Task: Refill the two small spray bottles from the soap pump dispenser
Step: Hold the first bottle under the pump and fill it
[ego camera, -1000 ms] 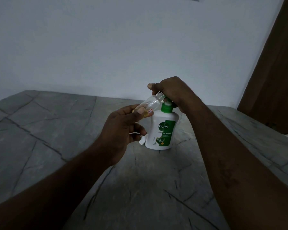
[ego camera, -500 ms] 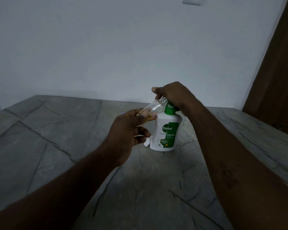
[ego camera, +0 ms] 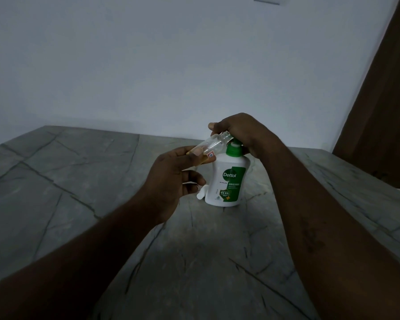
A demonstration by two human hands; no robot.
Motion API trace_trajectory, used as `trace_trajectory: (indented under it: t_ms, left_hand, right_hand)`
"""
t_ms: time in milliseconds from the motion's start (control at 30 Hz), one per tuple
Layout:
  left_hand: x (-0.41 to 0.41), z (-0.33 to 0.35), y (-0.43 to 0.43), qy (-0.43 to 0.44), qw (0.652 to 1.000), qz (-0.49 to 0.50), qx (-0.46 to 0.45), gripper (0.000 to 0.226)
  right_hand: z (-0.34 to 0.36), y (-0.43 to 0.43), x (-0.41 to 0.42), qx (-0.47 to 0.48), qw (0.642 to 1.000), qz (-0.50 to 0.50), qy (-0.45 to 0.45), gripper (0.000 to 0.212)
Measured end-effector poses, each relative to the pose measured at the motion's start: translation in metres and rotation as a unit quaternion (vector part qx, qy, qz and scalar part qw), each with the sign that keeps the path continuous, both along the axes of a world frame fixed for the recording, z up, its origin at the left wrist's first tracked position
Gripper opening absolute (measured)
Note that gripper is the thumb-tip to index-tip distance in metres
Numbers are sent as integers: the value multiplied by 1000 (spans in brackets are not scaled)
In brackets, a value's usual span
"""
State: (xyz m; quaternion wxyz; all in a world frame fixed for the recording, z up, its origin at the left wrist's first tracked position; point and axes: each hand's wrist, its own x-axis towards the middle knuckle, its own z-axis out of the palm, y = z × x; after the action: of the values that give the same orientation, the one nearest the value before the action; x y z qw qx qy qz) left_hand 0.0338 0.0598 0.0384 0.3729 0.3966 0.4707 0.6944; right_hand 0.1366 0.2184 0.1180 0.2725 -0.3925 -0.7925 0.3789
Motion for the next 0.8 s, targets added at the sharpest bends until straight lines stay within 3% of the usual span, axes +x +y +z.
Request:
trace_trajectory:
  t_ms: [100,467,800]
  left_hand:
    - [0,0,-1,-3,1000,2,-4,27]
    - [2,1,-3,5,1000,-11,7,25]
    - [-2,0,-1,-1,1000,-8,2,32]
  right_hand:
    - [-1,0,0,-21,1000,11,11,16]
    - [3,0,2,67,997,-3,24,35]
    - [-4,4,-1,1,1000,14,8,29]
